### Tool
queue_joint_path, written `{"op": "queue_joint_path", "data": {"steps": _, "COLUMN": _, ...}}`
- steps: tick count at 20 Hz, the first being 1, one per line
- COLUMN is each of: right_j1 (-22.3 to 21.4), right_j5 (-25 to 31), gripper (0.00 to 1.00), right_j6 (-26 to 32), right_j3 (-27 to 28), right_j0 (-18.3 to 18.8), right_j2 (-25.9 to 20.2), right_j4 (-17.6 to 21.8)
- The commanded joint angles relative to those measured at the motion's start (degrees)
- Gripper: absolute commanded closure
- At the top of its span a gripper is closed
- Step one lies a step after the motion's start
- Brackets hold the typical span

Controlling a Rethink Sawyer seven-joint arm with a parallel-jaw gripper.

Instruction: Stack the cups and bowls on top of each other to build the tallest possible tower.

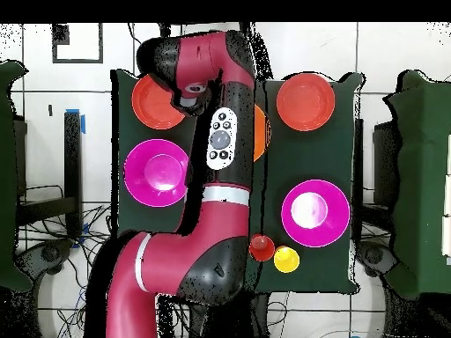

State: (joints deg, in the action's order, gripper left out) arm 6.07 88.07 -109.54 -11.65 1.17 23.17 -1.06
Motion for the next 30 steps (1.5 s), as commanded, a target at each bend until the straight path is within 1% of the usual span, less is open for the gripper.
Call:
{"op": "queue_joint_path", "data": {"steps": 1, "right_j1": -4.7, "right_j5": -1.7, "gripper": 1.00, "right_j6": 5.5, "right_j3": -11.0, "right_j0": -1.2, "right_j2": -3.3, "right_j4": 1.0}}
{"op": "queue_joint_path", "data": {"steps": 2, "right_j1": -4.7, "right_j5": -1.6, "gripper": 1.00, "right_j6": 5.6, "right_j3": -11.0, "right_j0": -1.1, "right_j2": -3.3, "right_j4": 1.0}}
{"op": "queue_joint_path", "data": {"steps": 3, "right_j1": -3.1, "right_j5": -0.9, "gripper": 1.00, "right_j6": 5.6, "right_j3": -8.5, "right_j0": -0.6, "right_j2": -3.2, "right_j4": 0.8}}
{"op": "queue_joint_path", "data": {"steps": 5, "right_j1": -3.8, "right_j5": -1.7, "gripper": 1.00, "right_j6": 5.6, "right_j3": -9.9, "right_j0": -0.6, "right_j2": -3.6, "right_j4": 0.9}}
{"op": "queue_joint_path", "data": {"steps": 7, "right_j1": -1.7, "right_j5": -1.4, "gripper": 1.00, "right_j6": 5.2, "right_j3": -7.3, "right_j0": -0.2, "right_j2": -3.8, "right_j4": 0.5}}
{"op": "queue_joint_path", "data": {"steps": 8, "right_j1": -1.8, "right_j5": -1.7, "gripper": 1.00, "right_j6": 4.9, "right_j3": -7.8, "right_j0": -0.1, "right_j2": -4.1, "right_j4": 0.3}}
{"op": "queue_joint_path", "data": {"steps": 9, "right_j1": -1.1, "right_j5": -1.8, "gripper": 1.00, "right_j6": 4.7, "right_j3": -7.1, "right_j0": -0.1, "right_j2": -4.3, "right_j4": 0.1}}
{"op": "queue_joint_path", "data": {"steps": 13, "right_j1": -1.4, "right_j5": -3.4, "gripper": 1.00, "right_j6": 4.7, "right_j3": -8.7, "right_j0": -0.1, "right_j2": -5.0, "right_j4": 0.1}}
{"op": "queue_joint_path", "data": {"steps": 15, "right_j1": -1.1, "right_j5": -4.1, "gripper": 1.00, "right_j6": 4.5, "right_j3": -8.6, "right_j0": -0.1, "right_j2": -5.3, "right_j4": 0.0}}
{"op": "queue_joint_path", "data": {"steps": 19, "right_j1": -1.1, "right_j5": -4.0, "gripper": 1.00, "right_j6": 4.4, "right_j3": -8.9, "right_j0": -0.4, "right_j2": -5.4, "right_j4": -0.1}}
{"op": "queue_joint_path", "data": {"steps": 24, "right_j1": -2.2, "right_j5": -6.0, "gripper": 1.00, "right_j6": 4.3, "right_j3": -11.6, "right_j0": -0.6, "right_j2": -6.0, "right_j4": 0.1}}
{"op": "queue_joint_path", "data": {"steps": 30, "right_j1": -2.1, "right_j5": -6.7, "gripper": 1.00, "right_j6": 4.3, "right_j3": -12.2, "right_j0": -0.7, "right_j2": -6.1, "right_j4": -0.1}}
